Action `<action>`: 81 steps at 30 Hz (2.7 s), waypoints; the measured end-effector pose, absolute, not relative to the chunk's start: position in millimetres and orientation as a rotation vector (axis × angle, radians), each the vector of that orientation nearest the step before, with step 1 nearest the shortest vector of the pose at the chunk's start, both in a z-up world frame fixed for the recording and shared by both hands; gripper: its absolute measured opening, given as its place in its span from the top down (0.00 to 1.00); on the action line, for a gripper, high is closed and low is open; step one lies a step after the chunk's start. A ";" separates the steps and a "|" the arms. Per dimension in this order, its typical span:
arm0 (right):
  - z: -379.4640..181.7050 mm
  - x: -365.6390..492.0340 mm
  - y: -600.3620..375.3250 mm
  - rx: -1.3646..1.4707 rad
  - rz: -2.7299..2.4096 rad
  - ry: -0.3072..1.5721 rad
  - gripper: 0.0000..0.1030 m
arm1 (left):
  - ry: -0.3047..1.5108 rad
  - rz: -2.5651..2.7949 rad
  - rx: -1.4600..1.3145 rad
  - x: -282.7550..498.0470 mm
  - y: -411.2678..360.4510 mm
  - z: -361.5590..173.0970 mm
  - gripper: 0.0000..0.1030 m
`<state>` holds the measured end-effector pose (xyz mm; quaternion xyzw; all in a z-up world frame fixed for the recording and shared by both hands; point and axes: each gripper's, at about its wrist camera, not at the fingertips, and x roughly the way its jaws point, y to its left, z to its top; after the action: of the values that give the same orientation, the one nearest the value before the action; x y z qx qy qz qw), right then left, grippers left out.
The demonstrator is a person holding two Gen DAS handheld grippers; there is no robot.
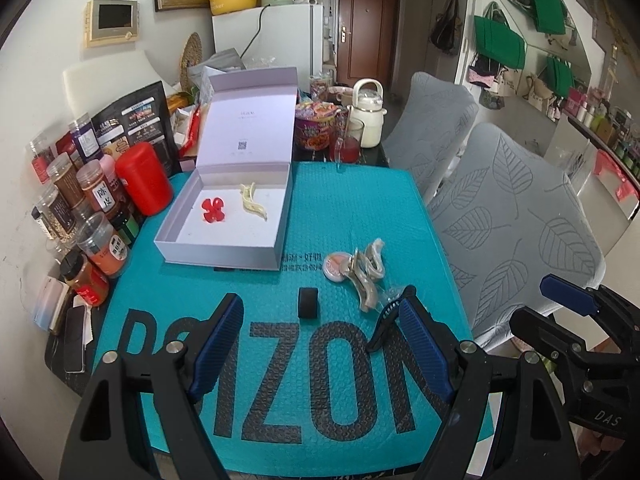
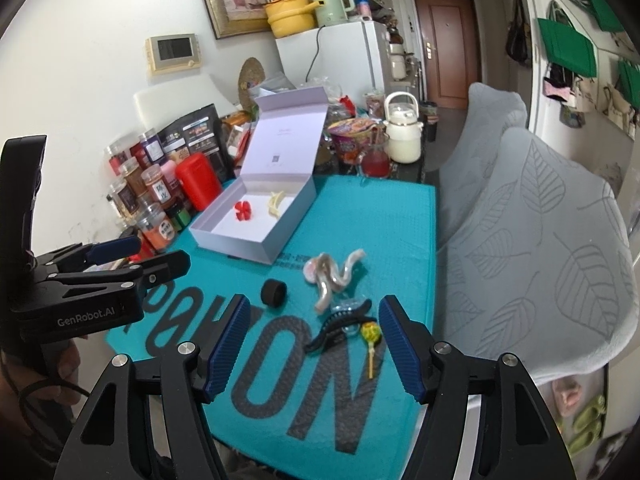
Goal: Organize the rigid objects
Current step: 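Move the left gripper to the black rubber ring while the right gripper reaches the yellow lollipop, then close the right gripper on the lollipop stick while the left gripper closes on the black ring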
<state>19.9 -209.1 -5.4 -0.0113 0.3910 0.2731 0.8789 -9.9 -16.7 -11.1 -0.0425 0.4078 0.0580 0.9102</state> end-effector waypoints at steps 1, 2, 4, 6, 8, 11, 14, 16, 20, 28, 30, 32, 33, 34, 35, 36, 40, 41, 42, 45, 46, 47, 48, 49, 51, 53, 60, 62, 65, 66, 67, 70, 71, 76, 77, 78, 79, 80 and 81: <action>-9.8 21.2 -209.2 -0.023 0.567 0.822 0.34 | 0.848 0.114 -0.084 -7.9 -17.4 -15.8 0.22; -15.7 23.5 -209.2 -0.024 0.563 0.832 0.33 | 0.853 0.111 -0.080 -6.3 -17.6 -19.7 0.22; -25.6 27.3 -209.3 -0.024 0.561 0.846 0.33 | 0.860 0.109 -0.070 -1.7 -18.1 -28.4 0.22; -35.4 30.3 -209.4 -0.027 0.557 0.861 0.33 | 0.873 0.110 -0.065 3.8 -16.3 -37.4 0.22; -47.3 35.2 -208.2 -0.026 0.553 0.882 0.33 | 0.888 0.105 -0.069 9.7 -15.2 -47.6 0.22; -65.4 43.3 -208.6 -0.015 0.546 0.909 0.33 | 0.910 0.102 -0.069 18.6 -13.4 -63.9 0.22; -82.1 52.0 -208.7 -0.010 0.536 0.937 0.33 | 0.938 0.099 -0.068 29.2 -11.0 -81.7 0.22; -94.7 58.4 -207.7 -0.015 0.530 0.959 0.33 | 0.953 0.089 -0.073 35.7 -9.2 -91.5 0.22; -113.4 68.4 -205.3 -0.012 0.519 0.984 0.34 | 0.969 0.072 -0.063 47.0 -7.2 -111.3 0.22; -152.1 85.0 -198.7 -0.013 0.498 1.059 0.42 | 1.006 0.064 -0.078 71.0 5.8 -145.7 0.22; -160.4 89.6 -198.4 -0.010 0.489 1.076 0.43 | 1.012 0.056 -0.082 77.1 8.0 -152.1 0.22; -166.2 94.4 -198.2 -0.011 0.478 1.084 0.44 | 1.014 0.045 -0.086 82.9 9.6 -157.1 0.22; -169.0 97.2 -198.1 -0.011 0.472 1.087 0.45 | 1.015 0.039 -0.086 85.9 9.8 -159.4 0.22; -171.6 100.4 -197.7 -0.011 0.467 1.091 0.46 | 1.016 0.031 -0.084 89.7 10.2 -162.4 0.22; -174.1 103.8 -197.6 -0.012 0.459 1.094 0.46 | 1.017 0.025 -0.084 92.3 10.4 -164.5 0.22; -176.0 107.1 -197.7 -0.014 0.452 1.096 0.46 | 1.020 0.017 -0.086 96.0 10.5 -167.3 0.22; -182.3 118.6 -194.4 -0.029 0.435 1.106 0.54 | 1.028 -0.002 -0.095 106.9 11.4 -175.1 0.24; -184.0 120.8 -193.8 -0.033 0.433 1.109 0.56 | 1.029 -0.007 -0.095 109.6 11.2 -176.7 0.24; -185.9 122.6 -192.7 -0.036 0.436 1.115 0.60 | 1.031 -0.012 -0.094 112.2 10.7 -178.4 0.25; -190.3 127.1 -190.2 -0.041 0.441 1.134 0.66 | 1.051 -0.019 -0.090 119.4 10.1 -183.2 0.38; -192.0 128.3 -189.7 -0.045 0.438 1.141 0.67 | 1.058 -0.021 -0.093 121.7 10.5 -185.2 0.43; -193.4 129.0 -189.4 -0.046 0.435 1.147 0.68 | 1.064 -0.024 -0.097 123.3 10.6 -186.8 0.43; -194.8 129.5 -189.4 -0.044 0.432 1.153 0.70 | 1.069 -0.028 -0.104 124.9 11.4 -188.3 0.43; -195.8 130.1 -190.0 -0.040 0.428 1.158 0.70 | 1.073 -0.030 -0.112 126.0 12.6 -189.6 0.43; -196.1 130.3 -190.8 -0.035 0.427 1.161 0.70 | 1.080 -0.029 -0.127 127.0 14.4 -192.0 0.54; -196.1 131.1 -190.8 -0.029 0.424 1.164 0.73 | 1.095 -0.026 -0.131 128.1 15.2 -195.4 0.65; -194.2 133.1 -193.9 -0.005 0.431 1.164 0.75 | 1.086 -0.026 -0.143 125.9 17.7 -192.8 0.74; -192.8 131.6 -195.3 0.000 0.431 1.163 0.75 | 1.081 -0.026 -0.142 122.4 17.6 -189.6 0.74; -190.2 127.6 -198.0 0.001 0.434 1.154 0.75 | 1.078 -0.023 -0.143 117.7 15.3 -186.4 0.75; -189.1 125.9 -198.7 -0.001 0.436 1.152 0.75 | 1.076 -0.024 -0.145 115.0 15.9 -184.8 0.75; -187.7 124.0 -199.5 -0.001 0.438 1.149 0.75 | 1.074 -0.024 -0.149 112.8 14.9 -183.2 0.75; -183.1 118.8 -201.5 0.001 0.442 1.136 0.75 | 1.064 -0.017 -0.154 105.4 12.7 -178.3 0.75; -181.0 115.9 -202.7 0.001 0.443 1.130 0.75 | 1.060 -0.015 -0.155 102.3 11.8 -176.2 0.75; -173.5 101.6 -207.4 0.006 0.453 1.117 0.75 | 1.045 -0.004 -0.151 90.5 6.4 -165.2 0.75; -171.2 98.2 -208.4 0.007 0.457 1.115 0.75 | 1.043 0.000 -0.149 88.0 5.3 -162.4 0.75; -169.2 95.6 -209.0 0.008 0.461 1.113 0.75 | 1.039 0.002 -0.151 85.4 4.7 -158.9 0.75; -166.2 92.1 -209.8 0.008 0.468 1.112 0.75 | 1.035 0.004 -0.155 81.5 4.4 -154.7 0.75; -164.0 89.5 -210.3 0.008 0.473 1.110 0.75 | 1.031 0.008 -0.157 78.3 3.7 -151.0 0.75; -161.5 86.7 -210.4 0.007 0.479 1.109 0.75 | 1.029 0.011 -0.158 75.1 2.8 -147.1 0.75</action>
<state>86.7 -210.4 -161.5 0.0032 0.5212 0.2250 0.8232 75.1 2.8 -147.1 -0.0757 0.4917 0.0053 0.8674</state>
